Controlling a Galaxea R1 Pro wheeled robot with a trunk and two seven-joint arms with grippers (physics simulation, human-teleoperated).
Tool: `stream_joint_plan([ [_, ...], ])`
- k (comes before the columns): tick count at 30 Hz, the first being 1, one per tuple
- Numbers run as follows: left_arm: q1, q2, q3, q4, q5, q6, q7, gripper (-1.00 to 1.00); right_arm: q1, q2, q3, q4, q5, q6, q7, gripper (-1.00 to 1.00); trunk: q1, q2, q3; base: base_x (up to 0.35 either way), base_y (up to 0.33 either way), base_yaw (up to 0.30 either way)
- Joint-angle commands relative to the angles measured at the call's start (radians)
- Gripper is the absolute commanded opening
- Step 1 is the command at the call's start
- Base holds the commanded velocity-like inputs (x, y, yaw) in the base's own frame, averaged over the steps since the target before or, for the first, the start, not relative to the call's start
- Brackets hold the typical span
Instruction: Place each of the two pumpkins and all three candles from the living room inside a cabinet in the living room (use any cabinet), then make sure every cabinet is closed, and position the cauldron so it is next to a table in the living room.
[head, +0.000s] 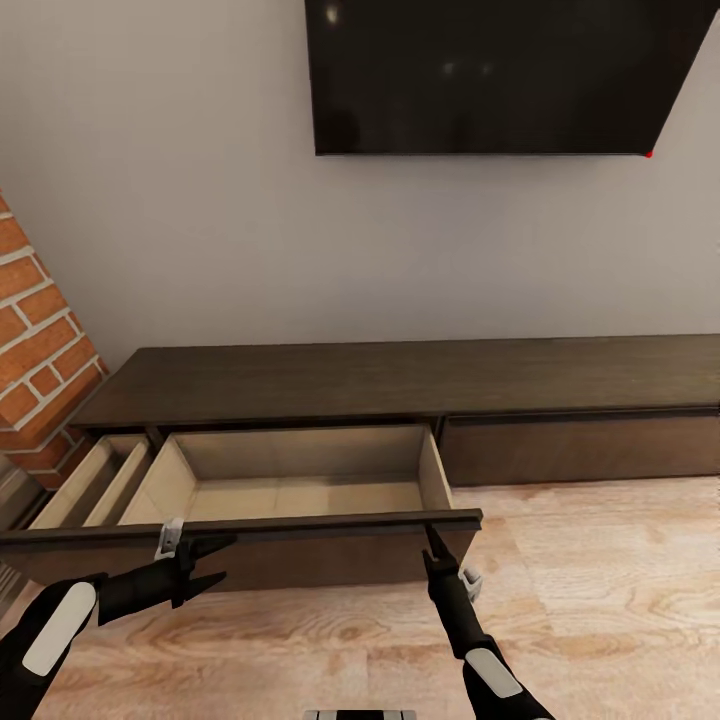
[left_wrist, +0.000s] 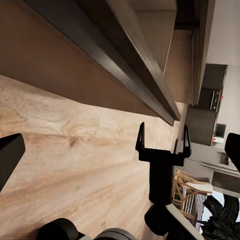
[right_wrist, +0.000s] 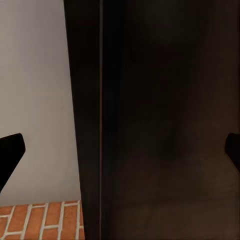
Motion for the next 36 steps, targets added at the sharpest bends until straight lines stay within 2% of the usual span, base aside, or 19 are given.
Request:
stream_joint_plan([
  [1, 0.000, 0.000, 0.000, 0.000, 0.000, 0.000, 0.000, 1.00, 0.000, 0.000, 0.000, 0.000, 0.000, 0.000, 0.000, 1.00, 0.000, 0.000, 0.000, -0.029, -0.037, 0.000],
  [14, 0.000, 0.000, 0.000, 0.000, 0.000, 0.000, 0.000, 1.00, 0.000, 0.000, 0.004, 0.000, 0.003, 0.003, -0.006, 1.00, 0.000, 0.000, 0.000, -0.217, -0.006, 0.000],
  [15, 0.000, 0.000, 0.000, 0.000, 0.000, 0.000, 0.000, 1.00, 0.000, 0.000, 0.005, 0.000, 0.004, 0.004, -0.014, 1.00, 0.000, 0.000, 0.000, -0.259, 0.000, 0.000],
  [18, 0.000, 0.000, 0.001, 0.000, -0.001, 0.000, 0.000, 1.00, -0.001, 0.002, 0.006, -0.002, 0.004, 0.024, -0.094, 1.00, 0.000, 0.000, 0.000, -0.265, 0.000, 0.000],
  [19, 0.000, 0.000, 0.001, 0.000, -0.001, 0.000, 0.000, 1.00, -0.002, 0.002, 0.006, -0.004, 0.004, 0.052, -0.151, 1.00, 0.000, 0.000, 0.000, -0.273, 0.000, 0.000],
  [20, 0.000, 0.000, 0.001, 0.000, -0.001, 0.000, 0.000, 1.00, -0.002, 0.002, 0.006, -0.006, 0.004, 0.064, -0.172, 1.00, 0.000, 0.000, 0.000, -0.274, 0.000, 0.000],
  [21, 0.000, 0.000, 0.001, 0.000, -0.002, 0.000, 0.000, 1.00, -0.003, 0.002, 0.006, -0.010, 0.004, 0.108, -0.238, 1.00, 0.000, 0.000, 0.000, -0.274, 0.000, 0.000],
  [22, 0.000, 0.000, 0.001, 0.000, -0.003, 0.000, 0.000, 1.00, -0.004, 0.002, 0.006, -0.012, 0.004, 0.125, -0.261, 1.00, 0.000, 0.000, 0.000, -0.270, 0.000, 0.000],
  [24, 0.000, 0.000, 0.001, 0.000, -0.004, 0.000, 0.000, 1.00, -0.005, 0.000, 0.005, -0.016, 0.003, 0.216, -0.363, 1.00, 0.000, 0.000, 0.000, -0.163, 0.000, 0.000],
  [28, 0.000, 0.003, 0.003, 0.000, -0.006, 0.000, 0.000, 1.00, -0.007, -0.009, 0.004, -0.018, 0.000, 0.315, -0.455, 1.00, -0.004, 0.007, 0.003, -0.051, 0.000, 0.000],
  [31, 0.000, 0.006, 0.004, 0.000, -0.006, 0.000, 0.000, 1.00, -0.008, -0.042, 0.000, -0.023, -0.005, 0.393, -0.482, 1.00, -0.015, 0.028, 0.013, -0.010, 0.000, 0.000],
  [33, 0.000, 0.007, 0.004, 0.000, -0.006, 0.000, 0.000, 1.00, -0.002, -0.069, -0.002, -0.024, -0.004, 0.481, -0.487, 1.00, -0.023, 0.042, 0.019, -0.003, 0.000, 0.000],
  [34, 0.000, 0.007, 0.003, 0.000, -0.007, 0.000, 0.001, 1.00, 0.003, -0.094, -0.001, -0.024, -0.001, 0.554, -0.488, 1.00, -0.027, 0.049, 0.022, -0.001, 0.000, 0.000],
  [36, 0.000, 0.008, 0.002, 0.000, -0.008, 0.000, 0.001, 1.00, 0.007, -0.133, 0.002, -0.024, 0.003, 0.646, -0.485, 1.00, -0.035, 0.063, 0.028, 0.000, 0.000, 0.000],
])
